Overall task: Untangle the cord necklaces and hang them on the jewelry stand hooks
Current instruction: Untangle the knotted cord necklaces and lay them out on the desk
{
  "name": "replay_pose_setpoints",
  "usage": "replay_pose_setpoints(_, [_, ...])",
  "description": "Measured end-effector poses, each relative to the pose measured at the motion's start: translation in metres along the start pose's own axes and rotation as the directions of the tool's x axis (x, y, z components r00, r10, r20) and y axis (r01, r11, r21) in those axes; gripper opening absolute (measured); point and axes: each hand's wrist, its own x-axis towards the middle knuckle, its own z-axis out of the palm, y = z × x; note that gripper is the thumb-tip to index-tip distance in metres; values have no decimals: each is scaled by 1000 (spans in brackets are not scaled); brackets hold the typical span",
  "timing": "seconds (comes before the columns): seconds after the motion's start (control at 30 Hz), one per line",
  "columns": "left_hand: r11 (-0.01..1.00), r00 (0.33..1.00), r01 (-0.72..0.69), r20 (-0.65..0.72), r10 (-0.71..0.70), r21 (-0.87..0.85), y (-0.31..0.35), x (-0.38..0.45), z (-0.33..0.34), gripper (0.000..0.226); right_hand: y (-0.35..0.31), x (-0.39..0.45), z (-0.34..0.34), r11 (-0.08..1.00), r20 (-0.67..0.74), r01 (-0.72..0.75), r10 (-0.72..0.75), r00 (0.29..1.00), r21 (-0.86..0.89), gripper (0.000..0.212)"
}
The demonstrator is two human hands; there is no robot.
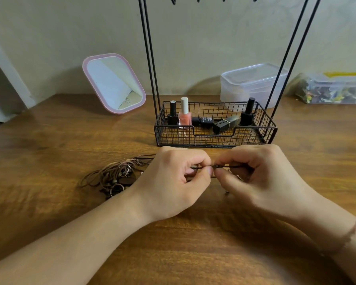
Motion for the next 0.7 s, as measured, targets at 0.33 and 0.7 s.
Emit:
replay_pose_setpoints(0.33, [997,1000,-30,2,30,68,-4,0,-1,17,6,3,0,997,84,34,-29,996,-66,26])
replay_pose_setpoints(0.7, [989,1000,-12,27,8,149,0,1,-4,28,6,2,0,989,189,75,-51,981,-125,22])
